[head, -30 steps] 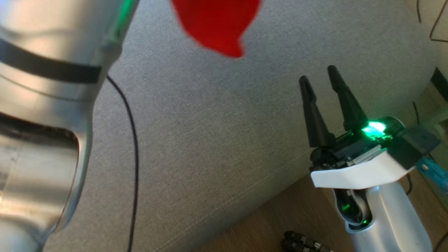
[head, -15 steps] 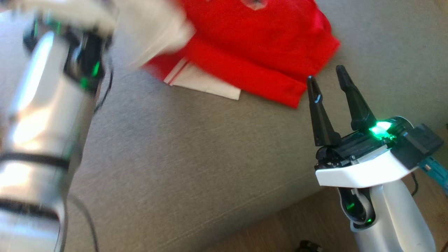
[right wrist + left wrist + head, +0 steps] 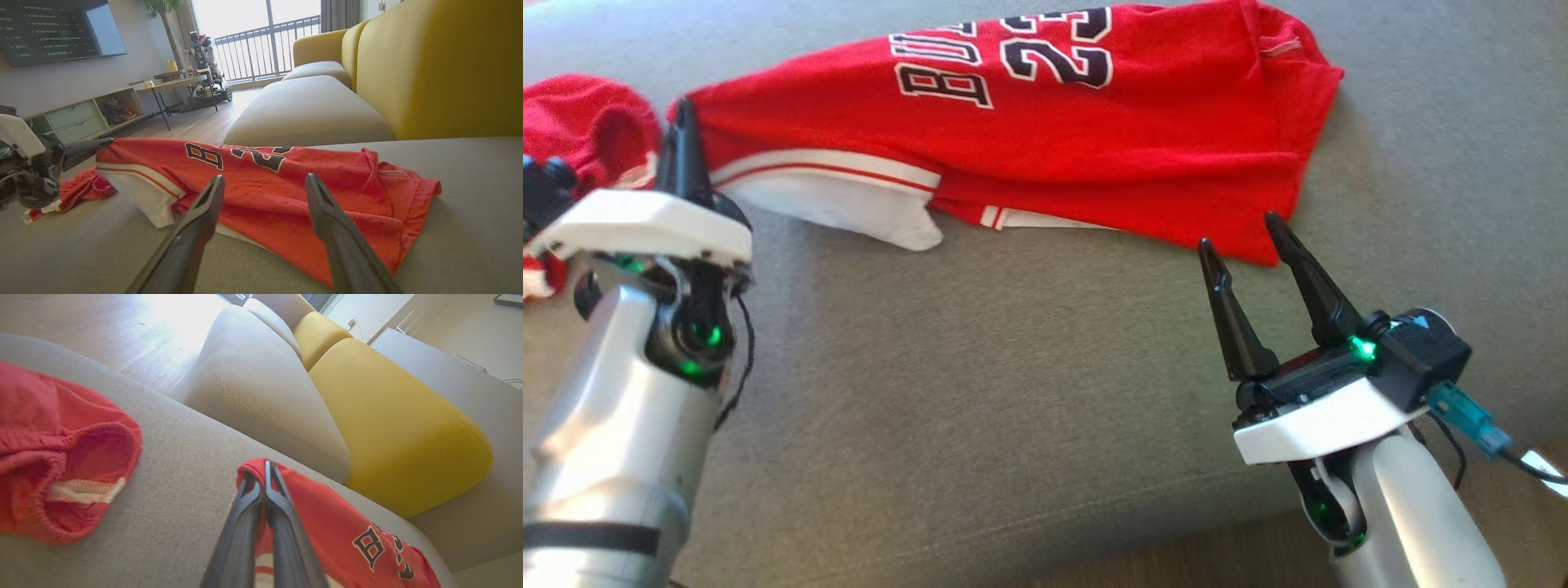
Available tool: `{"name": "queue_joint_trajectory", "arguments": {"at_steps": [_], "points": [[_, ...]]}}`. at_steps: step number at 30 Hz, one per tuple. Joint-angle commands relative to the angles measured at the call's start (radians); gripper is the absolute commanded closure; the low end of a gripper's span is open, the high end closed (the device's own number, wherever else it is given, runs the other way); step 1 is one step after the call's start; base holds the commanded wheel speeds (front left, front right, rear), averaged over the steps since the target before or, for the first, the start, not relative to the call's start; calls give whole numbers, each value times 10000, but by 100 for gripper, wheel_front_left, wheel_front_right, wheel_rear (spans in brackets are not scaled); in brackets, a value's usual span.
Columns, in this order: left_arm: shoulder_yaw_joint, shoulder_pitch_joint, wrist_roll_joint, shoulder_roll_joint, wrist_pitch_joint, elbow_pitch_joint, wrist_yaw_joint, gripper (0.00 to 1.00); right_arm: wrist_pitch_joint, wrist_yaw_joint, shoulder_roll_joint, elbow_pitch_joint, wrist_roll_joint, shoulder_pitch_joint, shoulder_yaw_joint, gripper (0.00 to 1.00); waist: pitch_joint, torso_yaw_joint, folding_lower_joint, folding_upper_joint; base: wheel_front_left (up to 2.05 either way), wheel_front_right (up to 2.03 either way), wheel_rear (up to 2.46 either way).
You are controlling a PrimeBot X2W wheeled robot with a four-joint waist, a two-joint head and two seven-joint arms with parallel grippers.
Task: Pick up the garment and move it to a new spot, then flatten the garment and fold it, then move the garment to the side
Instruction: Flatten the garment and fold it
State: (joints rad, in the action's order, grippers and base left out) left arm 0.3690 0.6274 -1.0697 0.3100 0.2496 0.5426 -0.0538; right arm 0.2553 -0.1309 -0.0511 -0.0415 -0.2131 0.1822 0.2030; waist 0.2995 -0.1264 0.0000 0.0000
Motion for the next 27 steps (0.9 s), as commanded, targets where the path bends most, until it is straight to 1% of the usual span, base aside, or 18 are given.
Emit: {"name": "queue_joint_trajectory", "arguments": {"at_steps": [1, 2, 3, 5, 8, 9, 10, 15, 18, 20, 22, 24, 27], "points": [[-398, 31, 232, 414, 117, -486, -82, 100, 65, 2, 9, 149, 123, 182, 133, 0, -28, 268, 0, 0, 0, 0, 0], [-364, -153, 371, 420, 118, -602, -139, 100, 65, 2, 9, 48, 158, 271, 77, 0, -36, 339, 0, 0, 0, 0, 0], [-346, -341, 486, 396, 119, -725, -182, 72, 65, 2, 9, -73, 224, 380, 28, 0, -47, 408, 0, 0, 0, 0, 0], [-444, -679, 793, 322, 119, -1028, -314, 0, 65, 2, 9, -323, 401, 679, -75, 0, -59, 564, 0, 0, 0, 0, 0], [-816, -1196, 2062, 167, 120, -1898, -508, 0, 65, 2, 9, -888, 750, 1227, -322, 0, -101, 832, 0, 0, 0, 0, 0], [-816, -1196, 2062, 167, 120, -1898, -508, 0, 65, 2, 9, -888, 750, 1227, -322, 0, -101, 832, 0, 0, 0, 0, 0], [-954, -1415, 2653, 61, 120, -2272, -589, 0, 65, 2, 9, -1118, 895, 1412, -429, 0, -127, 936, 0, 0, 0, 0, 0], [-1619, -2812, 5578, -916, 121, -4311, -857, 0, 65, 2, 9, -1951, 1366, 2056, -915, 0, -329, 1429, 0, 0, 0, 0, 0], [-1721, -3656, 7387, -1478, 121, -5484, -963, 0, 65, 2, 9, -2445, 1605, 2256, -1182, 0, -407, 1638, 0, 0, 0, 0, 0], [-1497, -4185, 8527, -1751, 121, -6130, -1019, 0, 65, 2, 9, -2931, 1769, 2414, -1397, 0, -459, 1774, 0, 0, 0, 0, 0], [-1116, -4692, 9418, -1984, 121, -6655, -1110, 0, 65, 2, 9, -3510, 1985, 2688, -1713, 0, -496, 1939, 0, 0, 0, 0, 0], [-704, -5119, 9938, -2187, 121, -7037, -1223, 0, 65, 2, 9, -4080, 2314, 3128, -2182, 0, -485, 2125, 0, 0, 0, 0, 0], [-65, -5481, 10296, -2381, 121, -7245, -1315, 0, 65, 2, 9, -5093, 3104, 3909, -3032, 0, -408, 2518, 0, 0, 0, 0, 0]]}}
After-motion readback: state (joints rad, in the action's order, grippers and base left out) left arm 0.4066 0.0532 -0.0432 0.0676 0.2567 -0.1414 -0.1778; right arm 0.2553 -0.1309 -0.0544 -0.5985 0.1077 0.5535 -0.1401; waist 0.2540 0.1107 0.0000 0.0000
